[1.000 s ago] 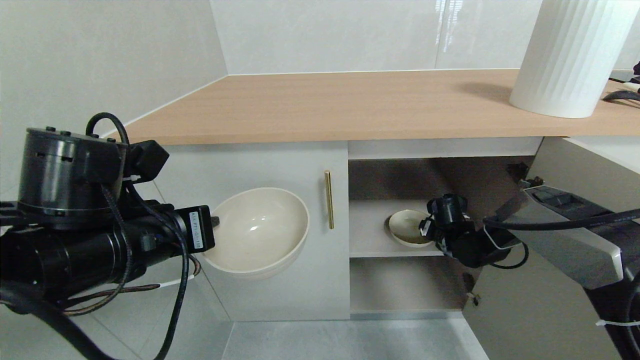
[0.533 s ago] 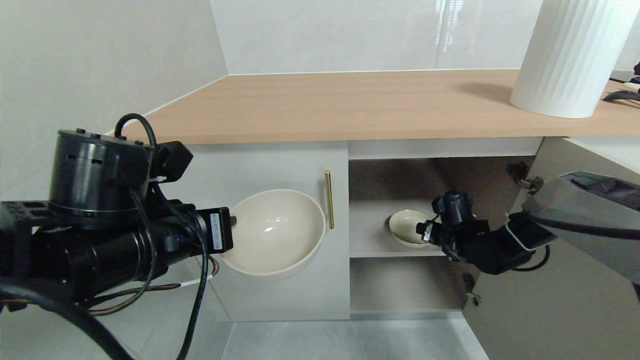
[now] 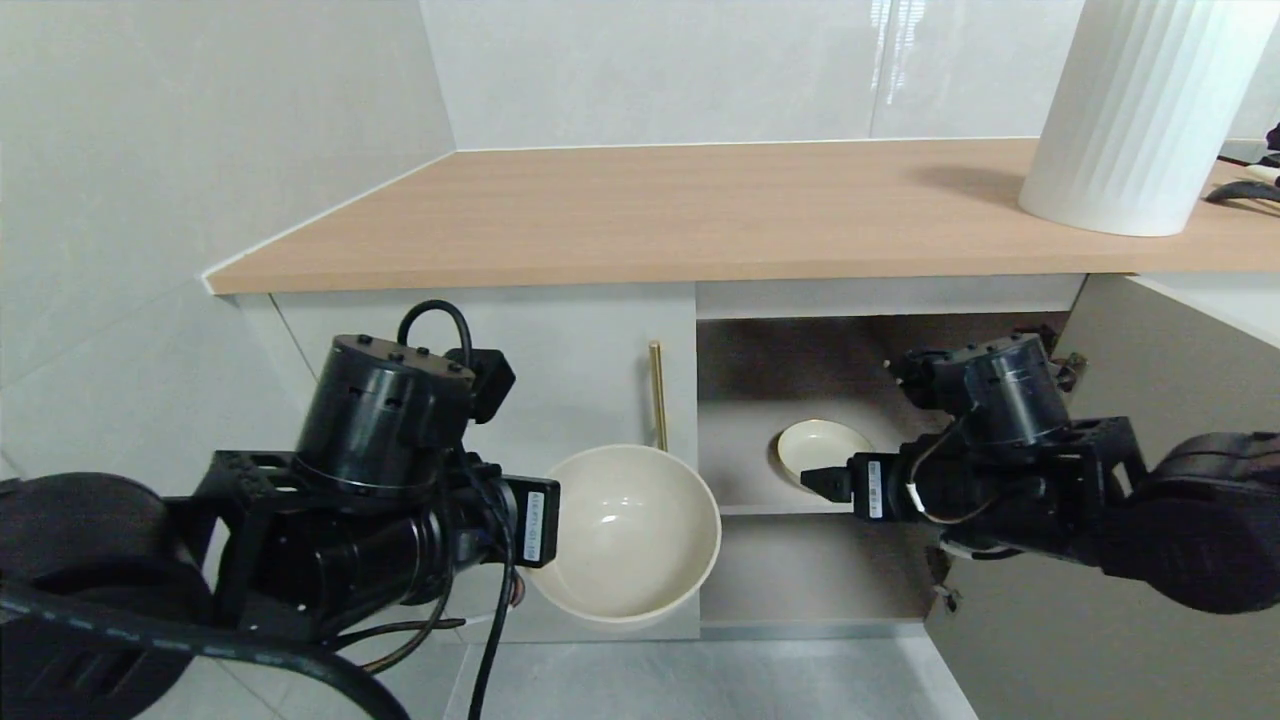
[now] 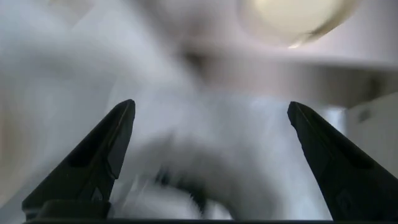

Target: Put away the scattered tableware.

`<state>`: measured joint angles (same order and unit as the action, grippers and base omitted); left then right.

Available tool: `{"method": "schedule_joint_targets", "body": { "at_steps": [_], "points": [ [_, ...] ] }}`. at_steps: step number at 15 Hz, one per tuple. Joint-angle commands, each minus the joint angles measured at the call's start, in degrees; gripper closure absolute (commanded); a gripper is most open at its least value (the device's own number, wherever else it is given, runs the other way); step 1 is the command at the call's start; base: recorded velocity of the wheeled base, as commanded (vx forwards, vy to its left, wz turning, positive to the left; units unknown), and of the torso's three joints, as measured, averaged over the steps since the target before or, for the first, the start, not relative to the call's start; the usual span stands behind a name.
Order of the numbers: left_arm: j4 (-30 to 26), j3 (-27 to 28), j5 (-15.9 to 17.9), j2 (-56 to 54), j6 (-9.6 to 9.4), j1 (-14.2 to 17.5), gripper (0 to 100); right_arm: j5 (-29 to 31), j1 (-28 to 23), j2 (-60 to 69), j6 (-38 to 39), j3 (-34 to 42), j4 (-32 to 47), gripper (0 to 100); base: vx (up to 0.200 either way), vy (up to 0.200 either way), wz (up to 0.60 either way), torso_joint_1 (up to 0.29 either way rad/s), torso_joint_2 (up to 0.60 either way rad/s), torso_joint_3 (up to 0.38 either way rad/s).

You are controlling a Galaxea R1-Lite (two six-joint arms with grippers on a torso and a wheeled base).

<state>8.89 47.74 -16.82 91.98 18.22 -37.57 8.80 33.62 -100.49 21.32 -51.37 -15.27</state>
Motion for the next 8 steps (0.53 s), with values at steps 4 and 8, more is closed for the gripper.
{"method": "schedule_joint_targets", "body": {
  "at_steps": [4, 8],
  "points": [
    [1.8, -0.8, -5.1, 7.6, 0.23, -6.1, 100, -5.5, 10.4, 6.4, -0.1, 0.7, 8.0, 0, 0.0, 0.0, 0.0, 0.0, 0.0, 0.0],
    [1.8, -1.1, -5.1, 7.3, 0.23, -8.0, 100, -5.3, 12.4, 3.0, 0.0, 0.6, 7.9, 0, 0.0, 0.0, 0.0, 0.0, 0.0, 0.0]
  ]
}}
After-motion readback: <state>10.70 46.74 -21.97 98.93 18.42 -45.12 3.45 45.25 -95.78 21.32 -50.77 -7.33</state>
